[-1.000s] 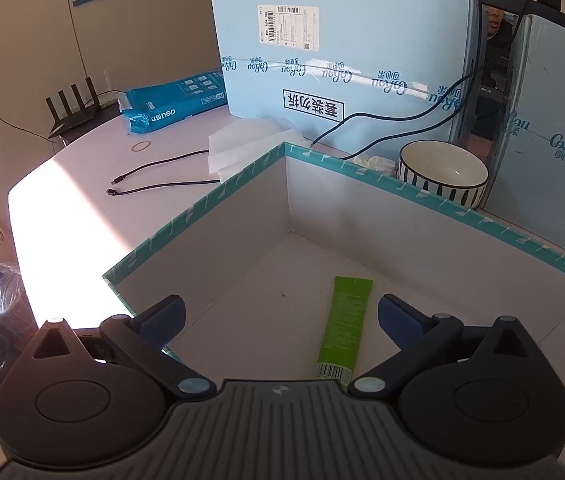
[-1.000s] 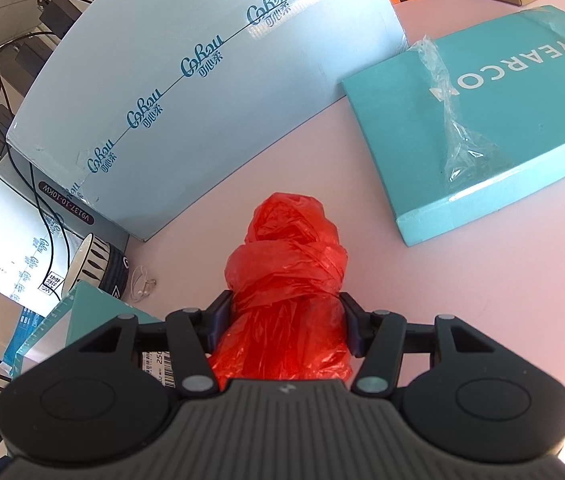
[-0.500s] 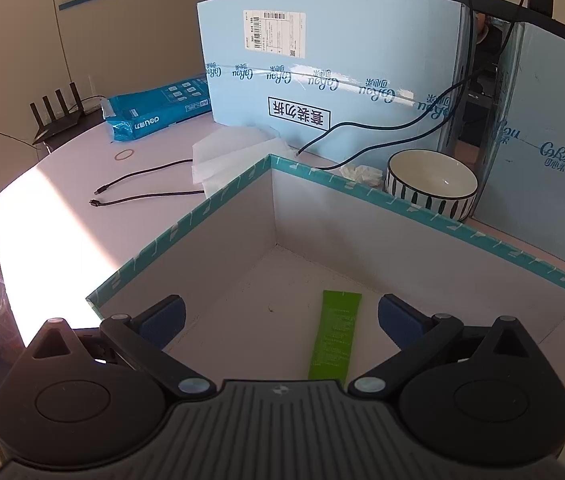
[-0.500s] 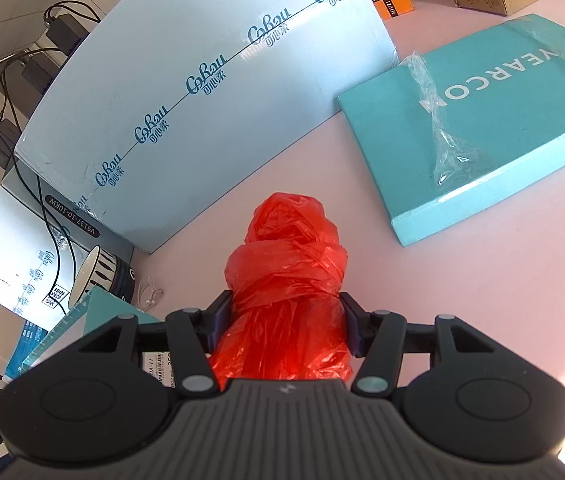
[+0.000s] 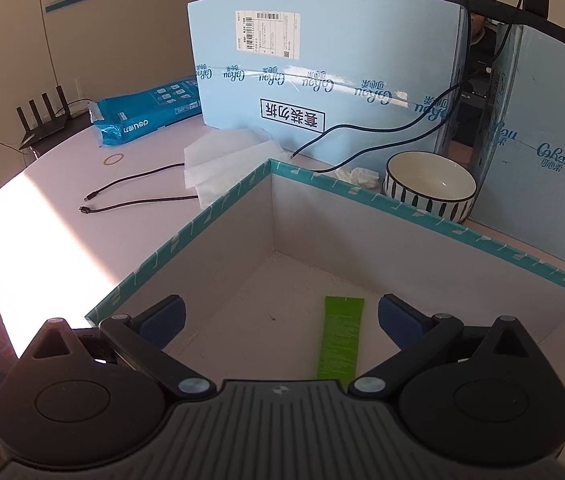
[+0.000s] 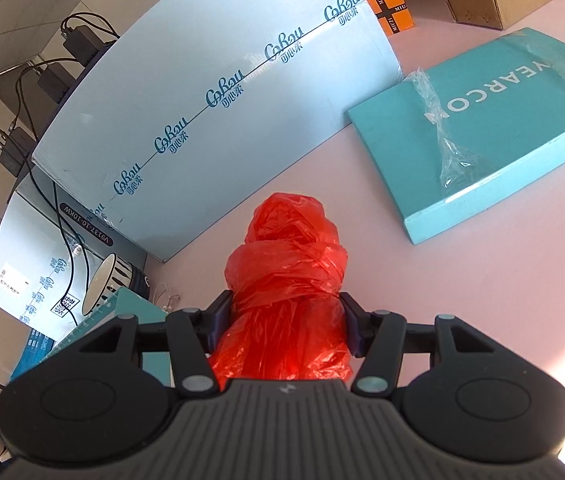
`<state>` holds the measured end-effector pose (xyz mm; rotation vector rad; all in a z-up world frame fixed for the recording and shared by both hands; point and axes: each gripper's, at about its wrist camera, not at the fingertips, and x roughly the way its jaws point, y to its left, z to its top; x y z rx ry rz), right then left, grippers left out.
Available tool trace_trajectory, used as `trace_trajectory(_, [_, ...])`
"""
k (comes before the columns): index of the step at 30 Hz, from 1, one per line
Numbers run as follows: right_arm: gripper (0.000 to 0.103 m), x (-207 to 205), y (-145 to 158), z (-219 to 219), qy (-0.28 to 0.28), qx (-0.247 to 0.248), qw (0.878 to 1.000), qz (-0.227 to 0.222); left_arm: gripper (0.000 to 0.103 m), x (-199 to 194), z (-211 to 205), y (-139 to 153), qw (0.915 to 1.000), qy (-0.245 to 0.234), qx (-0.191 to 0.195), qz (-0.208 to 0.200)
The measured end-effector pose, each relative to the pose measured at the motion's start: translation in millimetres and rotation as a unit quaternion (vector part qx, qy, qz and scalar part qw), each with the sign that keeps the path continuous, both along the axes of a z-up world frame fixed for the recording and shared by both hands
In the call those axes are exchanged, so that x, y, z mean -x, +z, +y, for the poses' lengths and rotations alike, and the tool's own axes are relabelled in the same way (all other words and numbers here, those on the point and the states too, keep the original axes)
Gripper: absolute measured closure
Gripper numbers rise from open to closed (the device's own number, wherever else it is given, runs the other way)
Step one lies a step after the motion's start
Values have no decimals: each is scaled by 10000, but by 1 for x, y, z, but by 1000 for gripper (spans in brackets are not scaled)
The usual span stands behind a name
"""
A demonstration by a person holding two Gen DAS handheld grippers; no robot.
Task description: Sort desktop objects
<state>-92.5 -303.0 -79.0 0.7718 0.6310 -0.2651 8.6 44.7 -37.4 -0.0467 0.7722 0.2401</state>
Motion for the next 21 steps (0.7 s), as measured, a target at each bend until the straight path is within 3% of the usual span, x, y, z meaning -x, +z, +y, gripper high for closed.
trace_trajectory(21, [45,12,23,31,-157,140,9992,-344,0,6,31,6,9996,-176,114,-214])
